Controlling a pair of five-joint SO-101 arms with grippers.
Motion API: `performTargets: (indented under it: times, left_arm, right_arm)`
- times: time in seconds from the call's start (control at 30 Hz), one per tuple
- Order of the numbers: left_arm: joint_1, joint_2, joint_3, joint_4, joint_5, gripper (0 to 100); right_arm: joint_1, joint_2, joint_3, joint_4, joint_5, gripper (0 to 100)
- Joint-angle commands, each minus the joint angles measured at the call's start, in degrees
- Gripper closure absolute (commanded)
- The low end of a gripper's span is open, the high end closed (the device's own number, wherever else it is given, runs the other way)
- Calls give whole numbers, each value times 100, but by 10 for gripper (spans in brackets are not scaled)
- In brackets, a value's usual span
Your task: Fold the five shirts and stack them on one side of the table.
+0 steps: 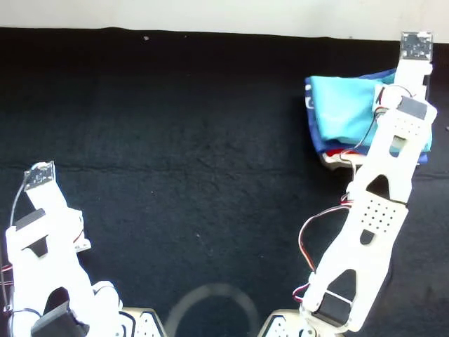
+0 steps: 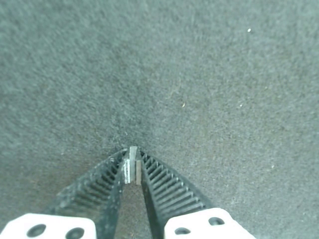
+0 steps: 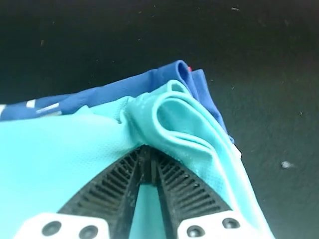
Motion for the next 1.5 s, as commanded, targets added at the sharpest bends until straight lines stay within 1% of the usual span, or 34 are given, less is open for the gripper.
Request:
performTargets:
  times: [0.0, 0.07, 0.23, 0.37, 0.43, 0.53, 0.63, 0.73, 0.77, 0.87, 1.0, 1.1, 1.2, 1.33, 1.4, 1.47]
  left_arm:
    - [-4, -48, 31, -88, -35, 987]
    - [-4, -48, 31, -88, -35, 987]
    - [-4, -48, 22, -62, -35, 987]
    - [-4, -57, -251, 62, -35, 987]
    - [40, -57, -611, 527, -35, 987]
    - [171, -57, -1411, 1486, -35, 987]
    - [286, -57, -2290, 2382, -35, 987]
    - [303, -66, -3187, 3095, -35, 987]
    - [303, -66, -3459, 3297, -35, 987]
    - [312, -66, -4110, 3727, -35, 987]
    - [558, -101, -4585, 4114, -35, 987]
    - [945, -532, -4567, 4229, -26, 987]
    - [1349, -1349, -4418, 4211, -18, 987]
    - [2026, -2334, -3662, 4026, -26, 986]
    - [2273, -2571, -2985, 3771, -35, 986]
    - [2378, -2747, -2290, 3481, -26, 986]
  right_arm:
    - [154, -321, -637, 84, -905, 992]
    - [136, -488, -963, 251, -1073, 992]
    - [57, -998, -1666, 787, -1055, 992]
    - [48, -1578, -1851, 1710, -1046, 991]
    - [40, -1930, -1815, 2308, -1046, 973]
    - [-110, -2352, -1815, 3108, -1046, 945]
    - [-286, -2782, -1851, 3776, -1046, 944]
    - [-488, -3266, -1815, 4470, -1037, 944]
    - [-558, -3415, -1798, 4620, -1037, 944]
    - [-585, -3916, -1429, 4602, -1037, 944]
    - [-699, -5138, -13, 4611, -1037, 944]
    - [-892, -6624, 1842, 4602, -1037, 944]
    - [-1297, -8171, 3943, 4585, -1037, 945]
    - [-1833, -9903, 6536, 4303, -1046, 991]
    - [-2035, -10695, 7662, 3969, -1046, 992]
    - [-2105, -11398, 8752, 3468, -1046, 992]
